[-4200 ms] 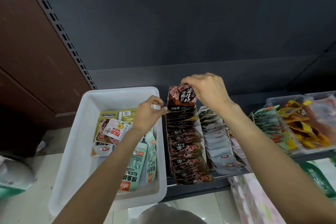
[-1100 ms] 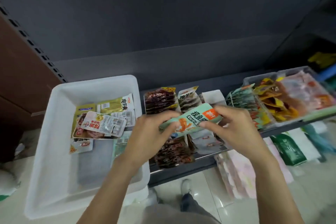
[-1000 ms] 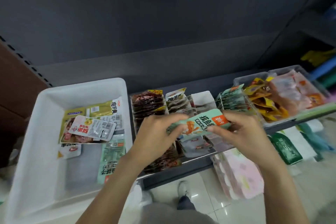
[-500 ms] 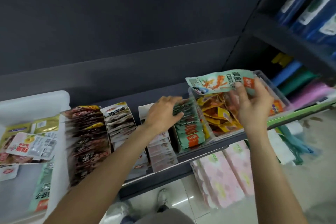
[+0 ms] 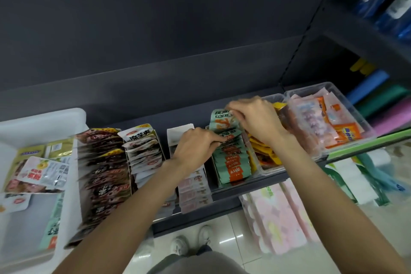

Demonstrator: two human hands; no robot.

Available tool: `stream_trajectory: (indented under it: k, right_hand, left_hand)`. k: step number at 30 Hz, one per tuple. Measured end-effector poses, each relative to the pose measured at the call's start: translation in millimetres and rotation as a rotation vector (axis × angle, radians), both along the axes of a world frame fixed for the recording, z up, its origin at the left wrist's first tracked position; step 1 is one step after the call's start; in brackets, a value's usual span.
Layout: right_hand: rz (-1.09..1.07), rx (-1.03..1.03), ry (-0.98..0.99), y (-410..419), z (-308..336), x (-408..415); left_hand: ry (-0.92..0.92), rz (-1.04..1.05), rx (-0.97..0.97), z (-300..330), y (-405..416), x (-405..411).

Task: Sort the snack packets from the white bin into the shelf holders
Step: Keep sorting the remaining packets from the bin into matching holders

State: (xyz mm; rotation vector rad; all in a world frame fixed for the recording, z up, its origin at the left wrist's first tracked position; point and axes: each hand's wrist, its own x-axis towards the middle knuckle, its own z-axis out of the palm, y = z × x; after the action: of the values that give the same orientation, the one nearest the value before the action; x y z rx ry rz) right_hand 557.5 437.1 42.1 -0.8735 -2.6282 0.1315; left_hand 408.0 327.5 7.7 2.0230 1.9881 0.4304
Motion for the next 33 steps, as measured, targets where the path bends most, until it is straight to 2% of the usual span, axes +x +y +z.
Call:
stream_trajectory:
  k: [5,9,14,16,19,22,27,30,33]
  right_hand:
    - [0.078,-0.041,-0.244,-4,-11,-11]
    - [0.041,-0.02,-0.134,-11,-10,-10]
    - [-0.029,-0.092,-0.213,-15,-20,-14]
    - [-0.036,-0.028,-0.154,-18,-19,-10]
    - [-0.054,0.023,0.102,-40,-10,-6]
    - [0.022,-0.054,0.286,-75,-2,-18]
    - [0.183,-0.275,0.401,-128,1,-69]
    - [0.293,-0.311,0.382,-157,2,-107]
    - [0.387,-0.329,0.312,-191,4,-148]
  left_hand:
    - [0.013,-0.017,-0.026,0,-2,-2]
    - [0.019,-0.034,0.018,0,-6,-4]
    - [-0.029,-0.056,0.104,-7,-10,-1]
    - [-0.045,-0.086,0.179,-9,-16,-4]
    - [-0.126,-0.055,0.358,0,-40,-16]
    - [-0.21,0.109,0.5,19,-80,-34]
    - [-0.434,0.567,0.564,36,-174,-71]
    - [-0.461,0.815,0.524,31,-228,-92]
    - [-0.433,0.953,0.347,23,-273,-126]
